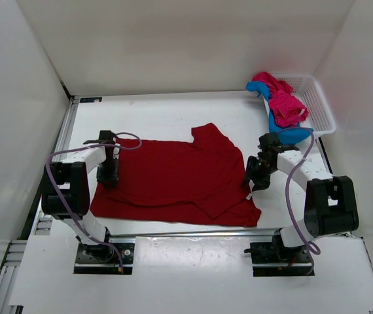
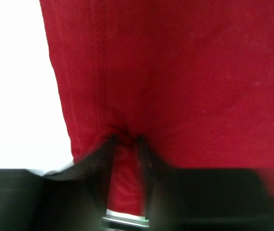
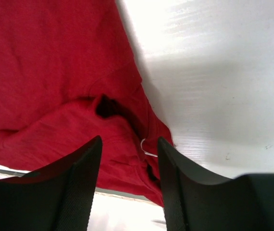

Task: Fold and stack the t-shirts
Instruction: Fold the flattened tshirt in 1/3 of the way

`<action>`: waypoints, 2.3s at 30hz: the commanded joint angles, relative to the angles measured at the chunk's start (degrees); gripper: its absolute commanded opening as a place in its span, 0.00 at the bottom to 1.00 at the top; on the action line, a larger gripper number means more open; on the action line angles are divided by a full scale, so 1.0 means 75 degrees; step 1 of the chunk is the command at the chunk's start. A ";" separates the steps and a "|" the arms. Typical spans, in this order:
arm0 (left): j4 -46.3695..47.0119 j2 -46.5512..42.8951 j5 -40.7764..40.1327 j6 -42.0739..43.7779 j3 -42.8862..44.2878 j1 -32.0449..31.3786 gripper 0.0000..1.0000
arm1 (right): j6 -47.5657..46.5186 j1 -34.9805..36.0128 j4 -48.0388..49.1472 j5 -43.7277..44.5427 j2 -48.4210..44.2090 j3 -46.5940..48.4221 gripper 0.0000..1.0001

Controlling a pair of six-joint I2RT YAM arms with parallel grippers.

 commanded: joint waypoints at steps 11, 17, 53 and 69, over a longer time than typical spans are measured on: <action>-0.0205 -0.0763 -0.0258 0.0031 -0.0042 0.0030 0.12 | -0.0236 0.0030 0.0360 -0.0277 0.0228 -0.0262 0.37; -0.0276 -0.0915 -0.0328 0.0031 -0.0042 0.0030 0.12 | -0.0236 0.0030 0.0431 -0.0277 0.0439 -0.0192 0.12; -0.1741 -0.0178 0.0692 0.0031 0.0743 -0.0134 0.18 | 0.0080 0.0030 0.0267 -0.0828 -0.0299 0.0547 0.00; -0.1038 -0.0834 -0.0480 0.0031 0.0533 -0.0065 0.57 | 0.0010 0.0030 0.0267 -0.0688 -0.0370 0.0476 0.00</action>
